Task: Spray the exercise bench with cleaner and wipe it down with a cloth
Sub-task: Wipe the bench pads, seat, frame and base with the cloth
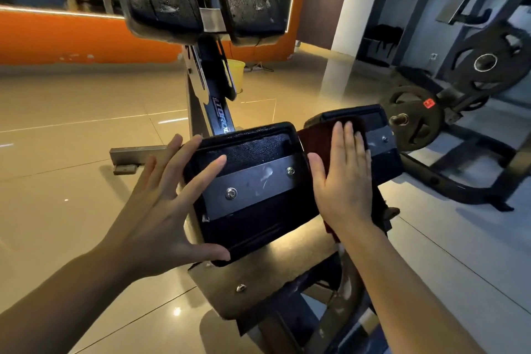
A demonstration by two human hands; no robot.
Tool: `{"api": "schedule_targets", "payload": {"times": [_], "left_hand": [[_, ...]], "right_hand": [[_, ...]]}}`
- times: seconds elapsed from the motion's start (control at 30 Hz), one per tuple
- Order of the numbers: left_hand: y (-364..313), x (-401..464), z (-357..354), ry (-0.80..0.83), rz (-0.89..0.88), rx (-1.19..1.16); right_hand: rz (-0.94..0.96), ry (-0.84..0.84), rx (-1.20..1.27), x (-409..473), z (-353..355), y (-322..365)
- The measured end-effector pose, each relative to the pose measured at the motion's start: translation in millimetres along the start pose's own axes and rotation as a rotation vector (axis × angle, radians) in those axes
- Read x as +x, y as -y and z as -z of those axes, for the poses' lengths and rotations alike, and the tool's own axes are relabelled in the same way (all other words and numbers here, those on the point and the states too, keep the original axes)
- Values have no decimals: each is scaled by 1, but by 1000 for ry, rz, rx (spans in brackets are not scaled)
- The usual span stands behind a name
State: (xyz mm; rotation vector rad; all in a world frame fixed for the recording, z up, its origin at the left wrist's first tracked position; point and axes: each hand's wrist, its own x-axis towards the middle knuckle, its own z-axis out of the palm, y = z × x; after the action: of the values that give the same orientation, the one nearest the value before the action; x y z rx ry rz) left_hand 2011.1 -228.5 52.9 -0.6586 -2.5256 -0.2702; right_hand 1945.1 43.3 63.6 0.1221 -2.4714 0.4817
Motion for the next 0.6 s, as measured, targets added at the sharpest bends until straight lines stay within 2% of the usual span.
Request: {"api": "schedule_targets", "payload": {"times": [0.23, 0.43, 0.6], "left_hand": [[-4, -2, -1, 7, 19, -25], [-7, -2, 1, 16, 22, -10], [-7, -2, -1, 14, 55, -10]], "right_hand": [[22, -82, -21, -65, -13, -33], [-13, 7, 5, -123, -12, -61], [-126, 77, 53, -103, -3, -37]]}}
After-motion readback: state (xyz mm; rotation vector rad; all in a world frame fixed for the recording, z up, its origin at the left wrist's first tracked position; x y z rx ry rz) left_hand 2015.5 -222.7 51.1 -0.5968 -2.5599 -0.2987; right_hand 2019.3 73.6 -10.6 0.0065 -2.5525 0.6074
